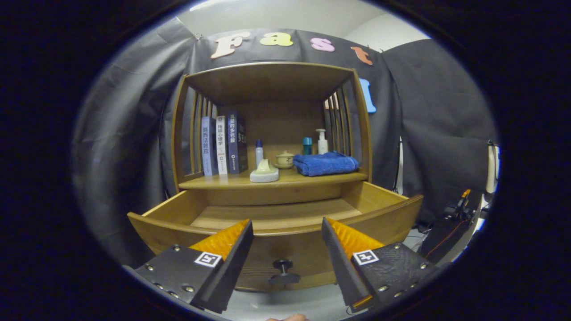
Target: Pull open the drawer, take out the items inside it, and place them on the countertop above the cabinet.
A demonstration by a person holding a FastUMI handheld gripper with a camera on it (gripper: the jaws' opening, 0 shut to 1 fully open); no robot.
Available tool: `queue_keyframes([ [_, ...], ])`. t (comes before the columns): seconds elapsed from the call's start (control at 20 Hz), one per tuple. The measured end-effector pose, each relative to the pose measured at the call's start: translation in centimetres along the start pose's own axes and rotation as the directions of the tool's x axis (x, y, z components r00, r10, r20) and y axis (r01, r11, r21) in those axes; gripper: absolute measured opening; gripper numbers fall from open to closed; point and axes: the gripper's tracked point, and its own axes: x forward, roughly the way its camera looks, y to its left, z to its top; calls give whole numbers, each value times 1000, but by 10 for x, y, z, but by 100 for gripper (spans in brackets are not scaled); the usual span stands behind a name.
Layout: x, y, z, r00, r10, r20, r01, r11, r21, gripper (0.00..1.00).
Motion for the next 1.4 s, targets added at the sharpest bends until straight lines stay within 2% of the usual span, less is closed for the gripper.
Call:
queue_keyframes([
  [0.45, 5, 1, -2, 1000, 24, 0, -24, 998, 50, 93],
  [1.4, 5, 1, -4, 999, 34, -4, -34, 997, 72, 93],
])
